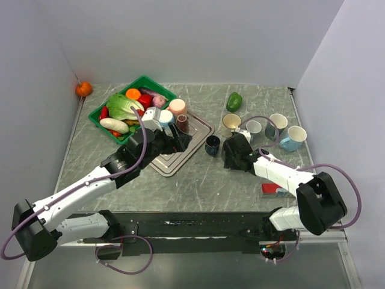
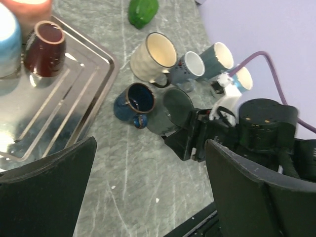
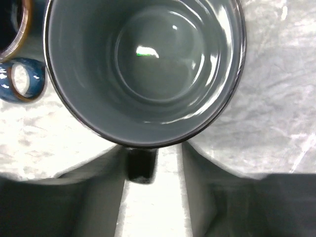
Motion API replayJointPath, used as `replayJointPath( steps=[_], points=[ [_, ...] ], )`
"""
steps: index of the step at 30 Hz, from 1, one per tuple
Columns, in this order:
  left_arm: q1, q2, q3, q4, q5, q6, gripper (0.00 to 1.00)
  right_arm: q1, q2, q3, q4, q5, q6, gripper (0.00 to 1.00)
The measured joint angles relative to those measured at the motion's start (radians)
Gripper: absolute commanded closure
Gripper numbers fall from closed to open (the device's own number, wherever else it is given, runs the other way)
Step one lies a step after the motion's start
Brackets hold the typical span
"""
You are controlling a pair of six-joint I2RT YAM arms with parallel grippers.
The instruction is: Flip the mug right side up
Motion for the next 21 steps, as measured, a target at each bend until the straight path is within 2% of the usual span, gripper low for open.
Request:
replayJointPath(
  steps=[1,4,7,14,21],
  points=[
    [0.000,0.003,0.001,-0.003,-0.007,0.002,0.04,0.000,-0.002,0.000,0.004,0.000,-0.001,0.28],
    [0.000,0.014,0.006,-0.015,-0.027,0.016,0.04,0.000,-0.026,0.000,0.001,0.000,0.001,0.19],
    [0.000,0.036,0.025,-0.025,-0.060,0.040,0.04,0.001,-0.079,0.000,-0.011,0.000,0.003,0.15],
    [0.025,0.137,0.093,-0.025,-0.081,0.177,0.04,0.003,-0.246,0.024,-0.068,-0.006,0.002,0.12],
    [0.190,0.337,0.179,-0.010,-0.004,0.275,0.04,0.002,-0.389,0.036,-0.103,-0.009,-0.011,0.11]
  ],
)
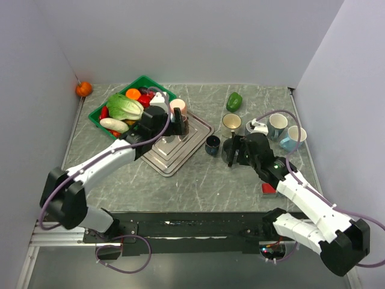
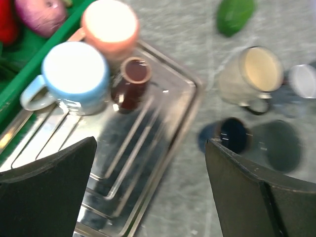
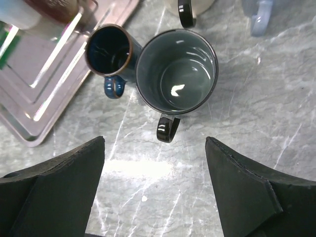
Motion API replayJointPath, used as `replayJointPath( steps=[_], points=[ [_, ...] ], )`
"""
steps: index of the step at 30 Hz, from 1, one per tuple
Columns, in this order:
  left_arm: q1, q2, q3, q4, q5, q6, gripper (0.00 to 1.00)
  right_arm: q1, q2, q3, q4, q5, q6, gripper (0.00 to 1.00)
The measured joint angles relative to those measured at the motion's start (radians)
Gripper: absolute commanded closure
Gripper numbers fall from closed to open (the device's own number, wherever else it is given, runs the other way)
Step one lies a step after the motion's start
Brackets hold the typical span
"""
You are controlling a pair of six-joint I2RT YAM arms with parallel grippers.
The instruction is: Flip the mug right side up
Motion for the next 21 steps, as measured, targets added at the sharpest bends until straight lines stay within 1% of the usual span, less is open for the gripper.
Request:
replayJointPath(
  steps=[4,7,10,12,13,14,18,21],
  points=[
    [0.062,0.100,0.032,-0.005,0.018,0.012,0.04,-0.005,-0.040,0.000,-0.013,-0.001,-0.005,0.11],
    [0.122,0.138,0.034,-0.003,0.036,0.032,0.04,-0.010,-0.052,0.000,-0.021,-0.007,-0.010,0.11],
    [0.180,0.148,0.011,0.033,0.113,0.141,0.04,-0.018,-0.060,0.000,-0.031,-0.011,-0.018,0.11],
    [0.198,0.149,-0.017,0.060,0.176,0.247,0.04,-0.023,-0.063,0.000,-0.034,-0.017,-0.024,0.11],
    [0.201,0.151,-0.019,0.062,0.184,0.262,0.04,-0.025,-0.064,0.000,-0.034,-0.018,-0.024,0.11],
    [0.212,0.164,-0.020,0.063,0.219,0.309,0.04,-0.027,-0.065,0.000,-0.034,-0.020,-0.027,0.11],
    [0.252,0.270,0.030,0.060,0.320,0.421,0.04,-0.040,-0.072,0.000,-0.042,-0.023,-0.036,0.11],
    [0.298,0.349,0.075,0.055,0.362,0.465,0.04,-0.050,-0.083,0.000,-0.049,-0.024,-0.043,0.11]
  ],
)
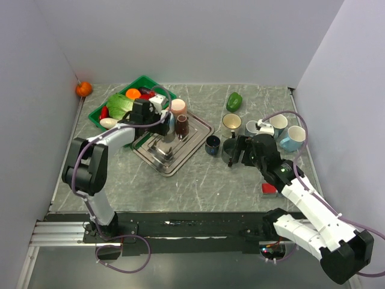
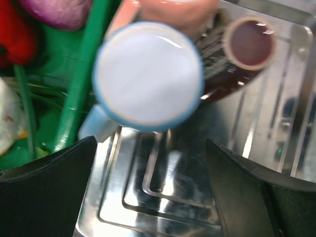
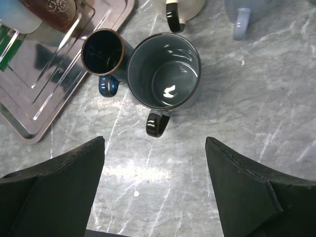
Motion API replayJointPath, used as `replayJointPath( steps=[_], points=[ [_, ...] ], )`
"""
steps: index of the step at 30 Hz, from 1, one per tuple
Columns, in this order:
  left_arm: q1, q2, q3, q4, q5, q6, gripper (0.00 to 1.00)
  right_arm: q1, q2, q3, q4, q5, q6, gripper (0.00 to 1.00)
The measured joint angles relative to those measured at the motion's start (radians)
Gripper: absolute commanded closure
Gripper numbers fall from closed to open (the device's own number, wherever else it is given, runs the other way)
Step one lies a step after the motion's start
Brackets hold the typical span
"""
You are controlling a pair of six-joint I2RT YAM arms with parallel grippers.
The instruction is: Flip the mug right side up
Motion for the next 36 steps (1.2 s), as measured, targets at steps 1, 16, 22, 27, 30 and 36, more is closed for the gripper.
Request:
replayJointPath(
  steps=[1,16,22,27,30,36],
  points=[
    [0.014,0.018,0.012,-0.004,0.013,0.012,0.04,-0.004,-0.008,0.000,-0.005,0.000,-0.003,0.11],
    [0.064,0.103,0.132,-0.035,0.154,0.115,0.04,-0.024,-0.027,0.000,-0.037,-0.026,-0.007,0.12],
    [0.082,0.151,0.140,-0.043,0.178,0.114,0.06,-0.024,-0.027,0.000,-0.037,-0.029,-0.006,0.12],
    [0.085,0.150,0.117,-0.032,0.192,0.105,0.23,-0.024,-0.026,0.000,-0.037,-0.038,-0.003,0.13],
    [0.085,0.136,0.072,-0.031,0.203,0.090,0.35,-0.024,-0.024,0.000,-0.037,-0.045,-0.002,0.13],
    [0.084,0.114,0.018,-0.035,0.211,0.058,0.48,-0.024,-0.016,-0.002,-0.035,-0.053,-0.002,0.14]
  ],
)
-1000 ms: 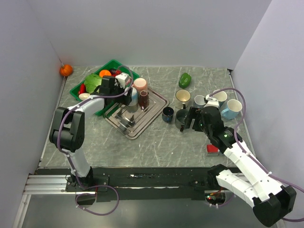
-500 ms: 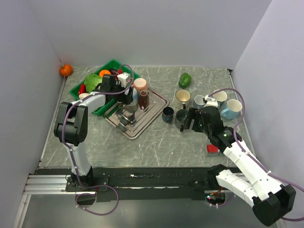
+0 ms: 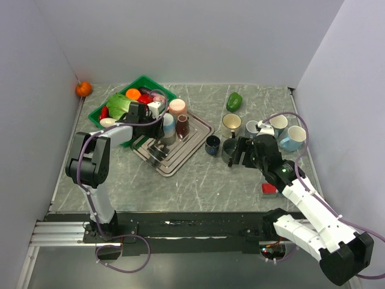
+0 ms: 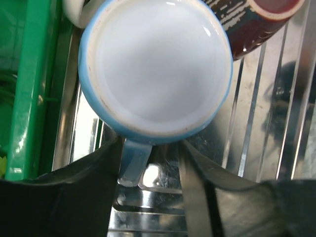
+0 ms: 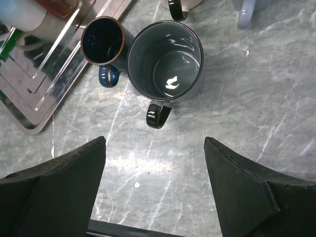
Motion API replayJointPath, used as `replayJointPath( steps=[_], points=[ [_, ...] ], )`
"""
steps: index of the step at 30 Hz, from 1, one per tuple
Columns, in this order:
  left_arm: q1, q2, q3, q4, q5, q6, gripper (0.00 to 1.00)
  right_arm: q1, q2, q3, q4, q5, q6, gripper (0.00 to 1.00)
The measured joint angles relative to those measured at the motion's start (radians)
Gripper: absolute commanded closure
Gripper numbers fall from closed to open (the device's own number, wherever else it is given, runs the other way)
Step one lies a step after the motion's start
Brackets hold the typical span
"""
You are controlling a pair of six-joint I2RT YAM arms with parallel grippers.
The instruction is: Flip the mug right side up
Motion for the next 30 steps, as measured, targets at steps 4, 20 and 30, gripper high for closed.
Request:
replayJointPath(
  steps=[4,20,30],
  points=[
    [-0.003,-0.029,-0.018,-0.001,-0.011,-0.013,0.50,0.000,0.001,-0.010,0.006,-0.005,0.003,0.14],
    [-0.040,-0.037,0.009,-0.023,-0.097,-0.024,0.65,0.000,0.001,-0.024,0.007,-0.013,0.007,0.15],
    [-0.068,-0.022,0.009,-0.013,-0.197,-0.034,0.99,0.000,0.001,-0.028,0.007,-0.017,0.008,0.15]
  ],
)
